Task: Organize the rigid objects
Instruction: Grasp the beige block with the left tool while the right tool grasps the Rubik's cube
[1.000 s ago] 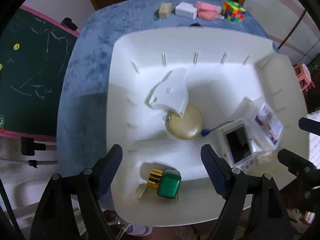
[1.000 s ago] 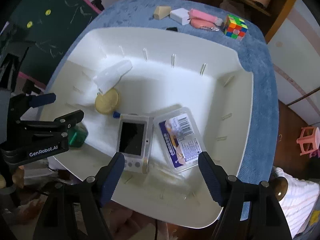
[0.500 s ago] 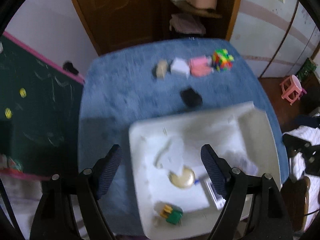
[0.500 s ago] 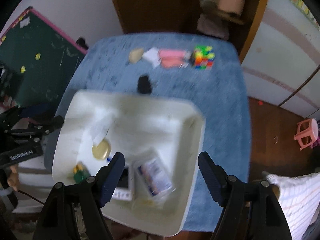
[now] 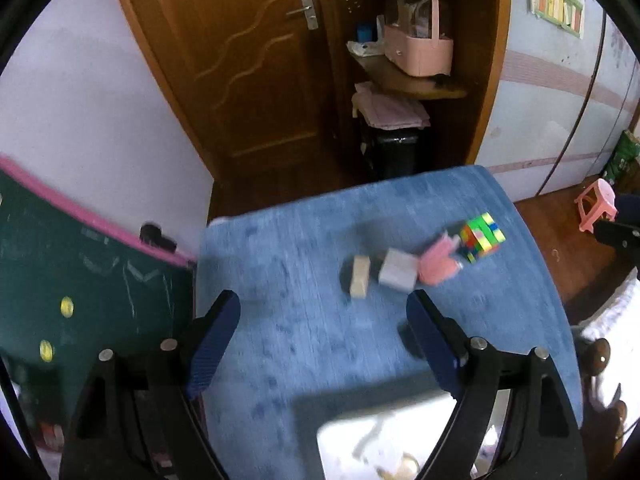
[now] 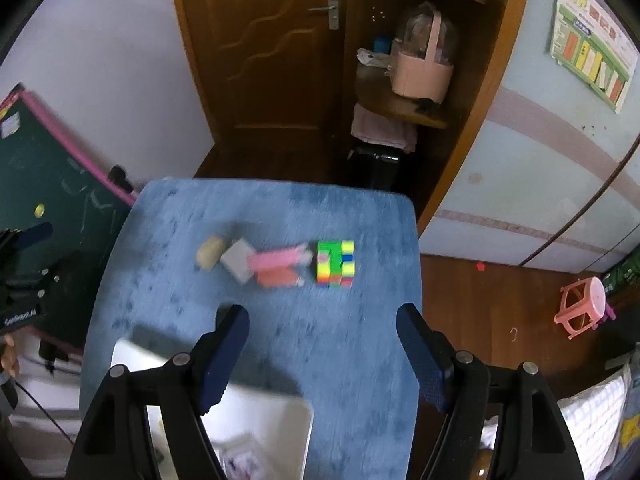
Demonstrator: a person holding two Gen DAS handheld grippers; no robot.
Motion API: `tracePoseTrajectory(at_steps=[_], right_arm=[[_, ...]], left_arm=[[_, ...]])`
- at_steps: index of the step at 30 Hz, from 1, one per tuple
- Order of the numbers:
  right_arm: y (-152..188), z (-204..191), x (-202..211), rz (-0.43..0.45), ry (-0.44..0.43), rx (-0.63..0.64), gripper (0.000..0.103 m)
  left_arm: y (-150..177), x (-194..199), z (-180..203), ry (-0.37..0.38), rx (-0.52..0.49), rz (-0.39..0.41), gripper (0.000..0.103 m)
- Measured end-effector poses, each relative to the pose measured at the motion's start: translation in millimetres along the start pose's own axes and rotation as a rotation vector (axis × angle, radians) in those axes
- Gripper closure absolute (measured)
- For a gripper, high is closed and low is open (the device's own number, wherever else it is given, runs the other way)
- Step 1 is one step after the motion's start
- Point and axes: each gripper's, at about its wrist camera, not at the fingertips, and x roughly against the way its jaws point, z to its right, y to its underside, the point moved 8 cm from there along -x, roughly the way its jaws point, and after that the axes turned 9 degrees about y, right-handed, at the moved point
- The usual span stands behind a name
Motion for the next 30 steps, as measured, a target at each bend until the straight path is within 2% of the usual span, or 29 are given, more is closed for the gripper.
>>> tracePoseTrajectory(at_steps=[2,6,9,13,16,20,30], right_arm=[[-19,2,-21,-0.011,0.004,-0.013,0.026],[-46,3,-79,-0.061,-0.011,-0.033,0.026],[-49,-1,-126,-0.125,-0.014,-0.035,0.026],[-41,-6,-188,-0.221,-0.004,-0.03,0.026],[-28,-9,-227,-0.292,0.003,-0.03,0.026],[-16,-11,-252,-0.343,-0.012,-0.05,0.026],[0,-20,-285,-0.399,-0.022,-0.083,0.026]], left_arm=[[-11,-23,-3,0.004,-0.011,-0.019,0.012],[-14,-96,-6,0.031,-0.023,-0.129,0.012],[-2,-146,-7,0.047,-0.019,-0.217,0.012],[15,-192,-7,0.065,-0.027,-0.304,0.012],[25,-215,-8,0.09,0.005,-0.341,0.012],[30,-236,-8,0.102,0.033,-0.365,0.012],[42,-264,-8,0.079,0.067,-0.361,0.013]])
